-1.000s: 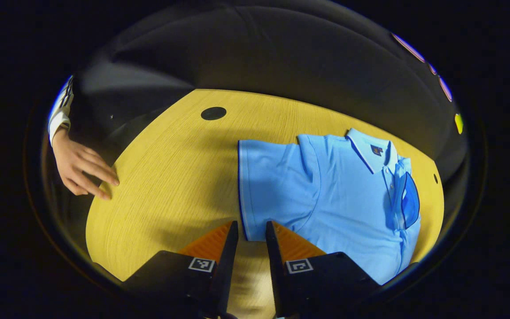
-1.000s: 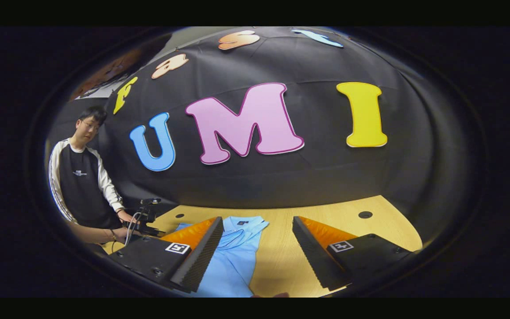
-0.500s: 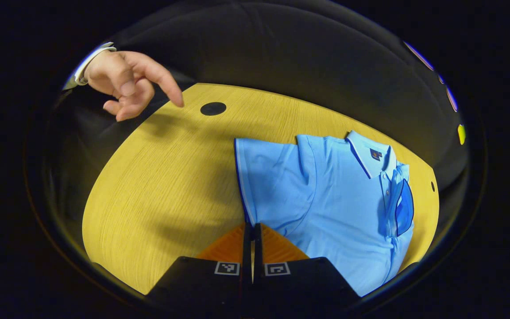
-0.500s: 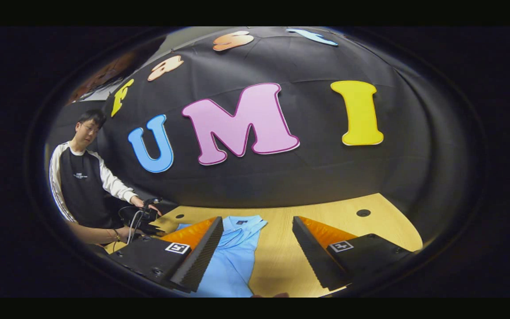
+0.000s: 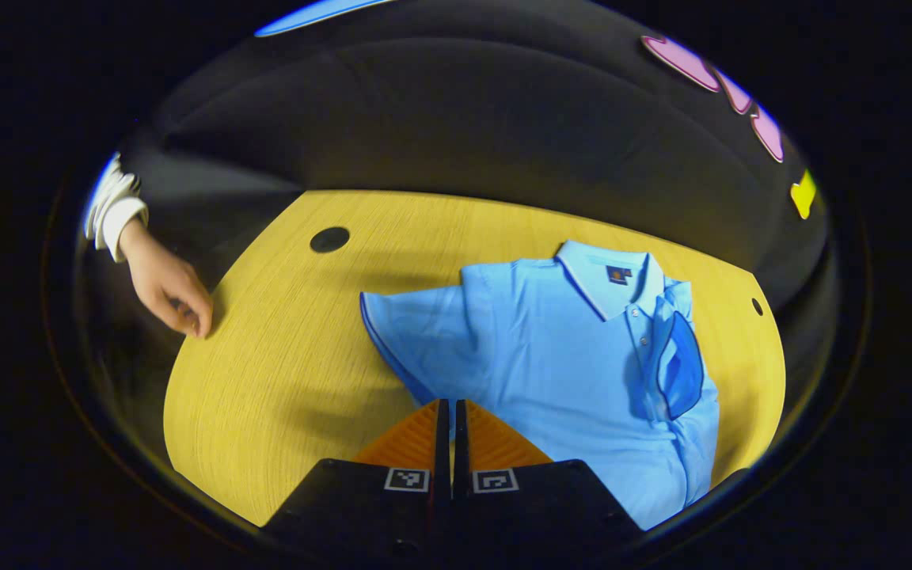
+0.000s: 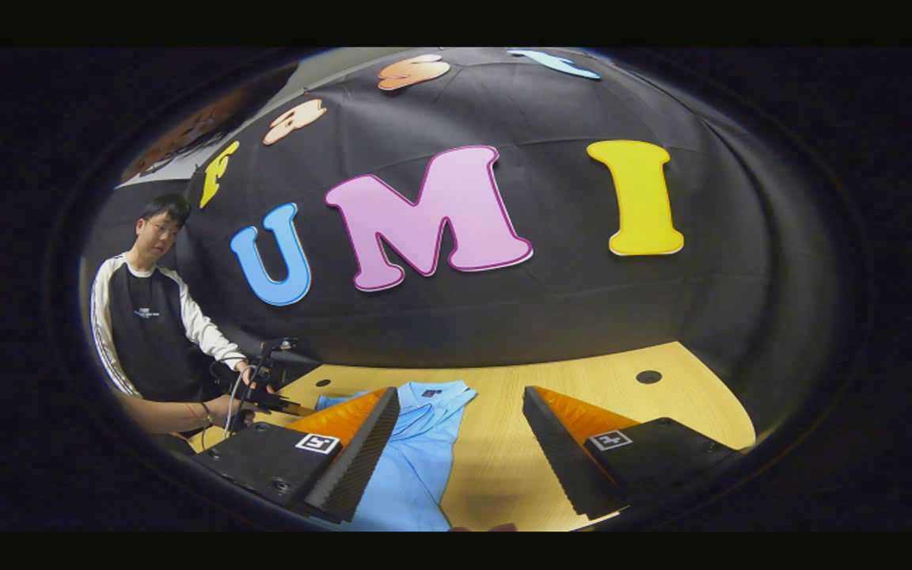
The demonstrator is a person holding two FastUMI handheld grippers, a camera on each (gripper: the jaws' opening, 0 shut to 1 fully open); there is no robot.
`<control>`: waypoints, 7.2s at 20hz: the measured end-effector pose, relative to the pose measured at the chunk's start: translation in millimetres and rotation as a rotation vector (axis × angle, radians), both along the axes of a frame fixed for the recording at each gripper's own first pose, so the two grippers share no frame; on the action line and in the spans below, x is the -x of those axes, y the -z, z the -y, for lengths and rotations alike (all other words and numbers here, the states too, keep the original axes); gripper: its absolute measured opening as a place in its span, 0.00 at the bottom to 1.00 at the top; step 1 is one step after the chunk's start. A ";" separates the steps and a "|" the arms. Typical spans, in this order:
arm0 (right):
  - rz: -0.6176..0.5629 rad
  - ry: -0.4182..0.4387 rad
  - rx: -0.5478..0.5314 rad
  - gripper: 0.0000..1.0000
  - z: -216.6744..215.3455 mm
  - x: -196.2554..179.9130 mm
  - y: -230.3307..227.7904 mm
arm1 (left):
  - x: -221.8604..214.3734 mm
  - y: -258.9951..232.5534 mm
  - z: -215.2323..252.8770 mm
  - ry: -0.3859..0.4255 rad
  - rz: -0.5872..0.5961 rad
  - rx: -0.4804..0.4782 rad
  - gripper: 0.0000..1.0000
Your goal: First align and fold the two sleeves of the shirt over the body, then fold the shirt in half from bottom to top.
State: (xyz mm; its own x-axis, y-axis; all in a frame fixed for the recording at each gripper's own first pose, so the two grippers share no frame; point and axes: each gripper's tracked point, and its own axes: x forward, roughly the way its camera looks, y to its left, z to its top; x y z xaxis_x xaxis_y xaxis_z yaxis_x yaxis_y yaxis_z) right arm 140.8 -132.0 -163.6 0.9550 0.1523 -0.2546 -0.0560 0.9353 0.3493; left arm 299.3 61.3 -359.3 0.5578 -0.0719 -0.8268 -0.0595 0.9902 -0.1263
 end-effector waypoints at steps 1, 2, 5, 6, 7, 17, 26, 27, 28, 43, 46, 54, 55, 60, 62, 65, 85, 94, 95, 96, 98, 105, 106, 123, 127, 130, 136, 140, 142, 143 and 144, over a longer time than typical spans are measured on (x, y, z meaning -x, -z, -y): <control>-0.004 0.004 -0.006 0.98 2.1 0.5 1.2 | -1.9 -3.1 10.6 0.019 0.005 0.011 0.06; -0.007 0.007 -0.015 0.98 3.2 1.6 1.7 | -4.5 -7.0 20.6 0.031 0.011 0.018 0.06; -0.010 0.011 -0.024 0.97 8.2 4.3 0.2 | -5.8 -10.5 38.5 0.062 0.018 0.025 0.06; -0.019 0.003 -0.034 0.98 6.9 5.9 1.8 | -5.0 -13.0 32.1 0.033 0.021 0.031 0.06; -0.015 -0.002 -0.037 0.98 7.4 7.5 -1.1 | -7.6 -13.0 14.1 0.004 0.033 0.035 0.06; -0.011 -0.022 0.006 0.97 0.5 3.2 10.0 | -38.1 34.5 -71.7 -0.121 -0.107 0.084 0.78; -0.015 0.021 -0.027 0.97 17.8 -4.3 8.7 | -42.5 65.1 -71.6 -0.103 -0.199 -0.055 0.80; -0.012 0.028 -0.031 0.97 20.6 -4.7 6.7 | -41.9 62.1 -67.8 -0.108 -0.195 -0.057 0.80; -0.013 0.031 -0.036 0.97 22.6 -4.0 6.4 | -43.7 63.2 -64.6 -0.108 -0.191 -0.057 0.80; -0.015 0.041 -0.057 0.97 39.1 3.0 3.7 | -51.4 -16.3 71.8 -0.008 -0.033 0.193 0.06; -0.020 0.038 -0.050 0.98 42.9 9.3 5.4 | -45.7 -23.3 136.2 0.086 -0.029 0.237 0.06; -0.045 0.061 -0.033 0.98 58.0 26.9 16.7 | -44.8 1.3 191.9 0.160 -0.013 0.178 0.06; -0.048 0.061 -0.033 0.98 57.6 26.9 17.8 | -47.6 -2.3 192.6 0.174 0.018 0.168 0.06; -0.045 0.046 -0.027 0.98 46.7 24.5 17.5 | -56.3 -25.0 191.0 0.265 0.182 0.018 0.61; -0.039 0.048 -0.012 0.97 44.2 22.4 16.8 | -57.2 -39.6 179.9 0.243 0.260 -0.024 0.76; -0.079 0.026 -0.002 0.98 33.0 29.3 26.5 | -37.7 -103.0 150.0 0.180 0.438 -0.009 0.97; -0.641 -0.137 0.229 0.98 -79.5 250.6 188.8 | 363.2 -4.9 26.3 0.091 0.027 0.023 0.96; -0.701 -0.179 0.298 0.98 -84.5 256.4 208.7 | 371.0 20.1 29.6 0.117 -0.038 0.010 0.96; -0.708 -0.181 0.298 0.98 -84.1 256.4 210.7 | 370.3 21.0 28.4 0.124 -0.039 -0.001 0.97; -0.716 -0.181 0.298 0.97 -83.6 256.4 212.6 | 370.5 22.3 28.8 0.131 -0.042 -0.007 0.95; -0.738 -0.183 0.298 0.97 -84.0 257.6 218.0 | 370.7 22.5 27.8 0.141 -0.043 -0.023 0.95; -0.732 -0.220 0.330 0.97 -90.0 248.4 224.3 | 380.7 23.1 8.6 0.091 -0.058 -0.088 0.96; -0.737 -0.224 0.328 0.97 -91.0 250.0 225.9 | 381.8 24.7 9.3 0.091 -0.068 -0.074 0.96; -0.749 -0.278 0.260 0.39 -110.5 245.6 228.5 | 372.4 24.3 50.4 0.182 -0.051 -0.050 0.25; -0.744 -0.260 0.208 0.06 -111.2 242.5 229.1 | 369.0 23.8 49.3 0.158 -0.066 -0.029 0.07; -0.746 -0.281 0.185 0.05 -111.3 243.7 227.5 | 368.5 22.4 49.5 0.161 -0.080 -0.004 0.06; -0.664 -0.226 0.102 0.05 -104.6 218.8 191.3 | 348.5 -8.6 51.2 0.156 -0.016 -0.003 0.06; -0.556 -0.160 0.040 0.00 -90.0 165.3 145.6 | 293.8 -66.0 47.1 0.091 0.094 0.050 0.06; -0.501 -0.127 0.010 0.05 -81.1 119.9 126.5 | 242.5 -92.0 41.4 0.072 0.158 0.066 0.06; -0.487 -0.120 0.009 0.00 -76.4 96.5 124.8 | 215.3 -97.8 40.0 0.067 0.181 0.071 0.06; -0.481 -0.121 0.009 0.05 -74.9 73.3 125.9 | 189.9 -100.1 40.0 0.066 0.192 0.076 0.06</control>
State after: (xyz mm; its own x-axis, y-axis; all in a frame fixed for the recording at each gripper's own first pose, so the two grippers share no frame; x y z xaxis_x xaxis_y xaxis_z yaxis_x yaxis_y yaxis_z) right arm 67.4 -57.1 -289.5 0.7045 0.2505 -0.6640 0.0017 0.9350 0.3545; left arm 109.3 21.3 -259.2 0.6968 -0.1712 -0.6965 0.0372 0.9784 -0.2032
